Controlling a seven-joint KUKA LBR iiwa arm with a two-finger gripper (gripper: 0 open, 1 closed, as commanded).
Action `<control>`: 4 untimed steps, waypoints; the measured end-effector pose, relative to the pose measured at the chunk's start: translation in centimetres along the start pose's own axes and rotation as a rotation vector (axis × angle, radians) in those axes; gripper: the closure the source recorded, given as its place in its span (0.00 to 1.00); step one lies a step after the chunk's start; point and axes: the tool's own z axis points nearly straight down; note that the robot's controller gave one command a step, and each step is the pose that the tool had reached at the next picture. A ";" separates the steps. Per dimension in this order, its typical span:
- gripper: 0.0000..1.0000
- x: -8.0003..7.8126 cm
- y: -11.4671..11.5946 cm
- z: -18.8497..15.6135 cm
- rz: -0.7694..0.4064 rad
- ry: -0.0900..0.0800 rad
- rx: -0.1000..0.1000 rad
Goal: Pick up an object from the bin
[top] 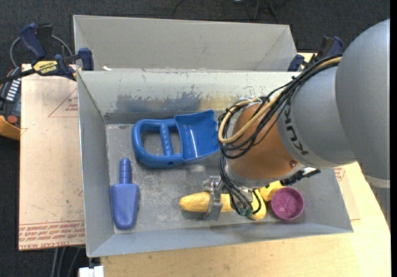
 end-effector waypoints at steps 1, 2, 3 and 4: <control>1.00 -0.9 1.4 -8.9 0.002 0.002 -0.001; 1.00 0.1 -1.3 -0.8 -0.006 0.008 0.001; 1.00 -0.8 1.8 -10.4 -0.011 0.005 -0.001; 1.00 -2.2 1.4 -7.9 -0.015 -0.001 -0.001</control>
Offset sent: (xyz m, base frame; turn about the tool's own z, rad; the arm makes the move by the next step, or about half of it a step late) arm -0.0001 -0.0122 0.0128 -0.0093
